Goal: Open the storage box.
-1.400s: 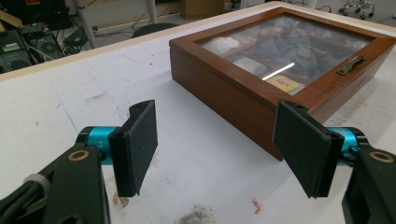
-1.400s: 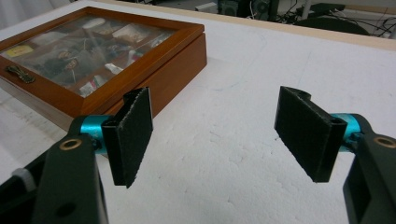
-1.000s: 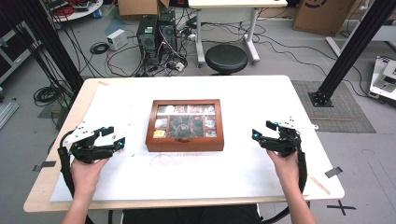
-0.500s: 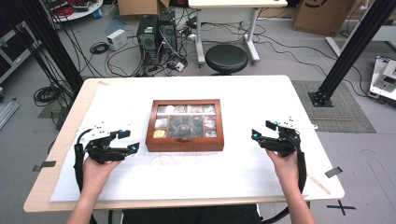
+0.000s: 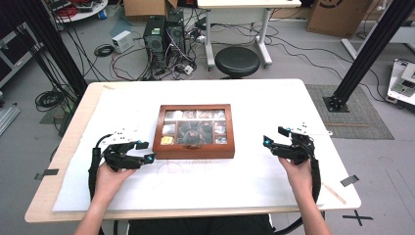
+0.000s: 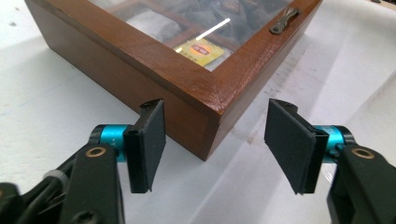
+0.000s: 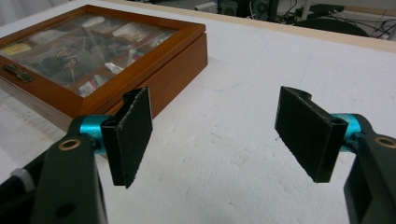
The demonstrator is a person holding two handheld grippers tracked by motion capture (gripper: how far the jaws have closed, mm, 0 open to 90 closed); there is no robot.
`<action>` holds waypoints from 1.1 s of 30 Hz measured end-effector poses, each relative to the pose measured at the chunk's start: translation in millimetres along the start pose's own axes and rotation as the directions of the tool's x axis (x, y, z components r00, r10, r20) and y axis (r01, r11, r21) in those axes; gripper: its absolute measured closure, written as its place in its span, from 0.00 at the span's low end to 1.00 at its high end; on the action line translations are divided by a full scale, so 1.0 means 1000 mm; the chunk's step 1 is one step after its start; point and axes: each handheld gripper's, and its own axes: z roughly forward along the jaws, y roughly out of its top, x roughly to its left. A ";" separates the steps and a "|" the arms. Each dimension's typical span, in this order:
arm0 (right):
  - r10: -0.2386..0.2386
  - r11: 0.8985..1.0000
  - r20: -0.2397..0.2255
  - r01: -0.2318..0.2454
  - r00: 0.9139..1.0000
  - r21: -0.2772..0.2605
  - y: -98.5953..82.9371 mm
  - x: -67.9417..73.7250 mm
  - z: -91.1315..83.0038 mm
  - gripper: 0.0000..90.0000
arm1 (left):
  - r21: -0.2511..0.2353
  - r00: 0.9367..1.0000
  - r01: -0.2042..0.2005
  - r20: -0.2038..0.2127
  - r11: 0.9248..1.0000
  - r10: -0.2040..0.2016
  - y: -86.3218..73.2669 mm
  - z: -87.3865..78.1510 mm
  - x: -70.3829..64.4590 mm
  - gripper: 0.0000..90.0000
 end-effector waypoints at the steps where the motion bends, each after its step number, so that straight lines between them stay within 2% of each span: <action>1: 0.001 1.000 0.000 -0.001 1.000 0.001 0.000 0.000 0.000 0.31 | 0.000 1.000 0.000 0.000 1.000 0.000 0.000 0.000 0.000 0.44; 3: -0.002 1.000 -0.001 0.002 1.000 0.000 0.000 0.000 0.000 0.31 | 0.019 1.000 0.007 0.011 1.000 -0.007 0.000 0.003 0.001 0.46; 10: -0.001 1.000 0.001 0.001 1.000 -0.001 0.000 0.001 0.000 0.31 | 0.036 1.000 0.009 0.020 0.999 -0.010 0.002 0.008 0.001 0.56; 12: -0.002 1.000 0.002 0.002 1.000 -0.001 0.000 0.001 0.000 0.31 | 0.056 1.000 -0.003 0.009 0.998 0.003 0.003 0.010 0.001 0.58; 16: -0.005 1.000 0.003 0.005 1.000 -0.002 0.000 0.000 0.000 0.31 | 0.057 1.000 -0.009 -0.013 0.998 0.010 0.003 0.009 0.001 0.66; 25: -0.007 1.000 0.002 0.007 1.000 -0.003 0.001 0.003 0.001 0.31 | 0.060 0.999 -0.026 -0.030 0.998 0.028 0.005 0.007 -0.002 0.68; 26: -0.006 1.000 0.002 0.006 1.000 -0.003 0.001 0.003 0.001 0.31 | 0.045 0.999 -0.027 -0.027 0.999 0.029 0.005 0.006 -0.003 0.69; 30: -0.009 1.000 0.002 0.009 1.000 -0.001 0.001 0.004 0.002 0.31 | 0.033 0.998 -0.044 -0.035 0.998 0.045 0.007 0.006 -0.005 0.70; 33: -0.012 1.000 0.000 0.012 1.000 -0.004 0.001 0.005 0.002 0.31 | 0.028 0.998 -0.041 -0.039 0.999 0.042 0.007 0.006 -0.006 0.70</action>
